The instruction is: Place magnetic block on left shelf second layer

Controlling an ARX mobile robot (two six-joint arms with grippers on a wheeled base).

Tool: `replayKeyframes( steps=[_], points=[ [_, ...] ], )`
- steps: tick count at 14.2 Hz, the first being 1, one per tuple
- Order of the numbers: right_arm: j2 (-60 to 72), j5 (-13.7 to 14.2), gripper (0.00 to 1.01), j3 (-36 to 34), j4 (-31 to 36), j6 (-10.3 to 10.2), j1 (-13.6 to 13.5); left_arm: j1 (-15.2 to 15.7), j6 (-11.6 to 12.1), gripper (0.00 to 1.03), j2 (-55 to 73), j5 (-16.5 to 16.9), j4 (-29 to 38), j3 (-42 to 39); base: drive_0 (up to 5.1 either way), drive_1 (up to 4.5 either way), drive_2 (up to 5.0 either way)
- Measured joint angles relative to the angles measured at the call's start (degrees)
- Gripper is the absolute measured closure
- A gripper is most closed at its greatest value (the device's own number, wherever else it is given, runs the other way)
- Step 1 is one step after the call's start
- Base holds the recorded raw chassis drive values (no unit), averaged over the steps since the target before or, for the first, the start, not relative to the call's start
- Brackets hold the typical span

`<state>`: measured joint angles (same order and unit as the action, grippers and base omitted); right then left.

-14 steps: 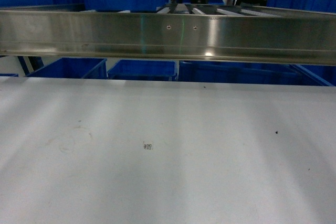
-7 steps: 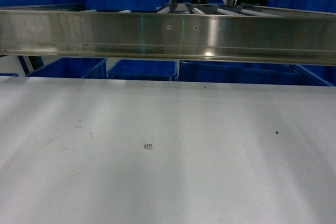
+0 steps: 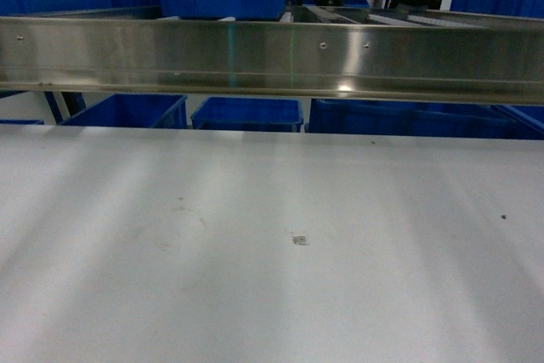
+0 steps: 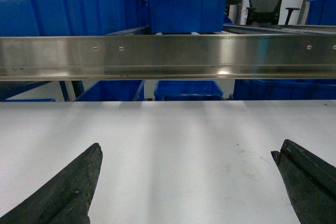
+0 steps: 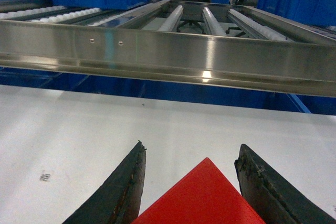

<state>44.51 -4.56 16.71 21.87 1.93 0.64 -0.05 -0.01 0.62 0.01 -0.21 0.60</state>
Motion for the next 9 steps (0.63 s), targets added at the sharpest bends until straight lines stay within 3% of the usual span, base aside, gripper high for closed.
replayKeyframes(
  steps=[9],
  points=[
    [0.00,-0.02,0.54,-0.02,0.00,0.00,-0.02,0.00,0.00,0.05,0.00,-0.04,0.00,0.00,-4.9,2.53,2.5]
  ],
)
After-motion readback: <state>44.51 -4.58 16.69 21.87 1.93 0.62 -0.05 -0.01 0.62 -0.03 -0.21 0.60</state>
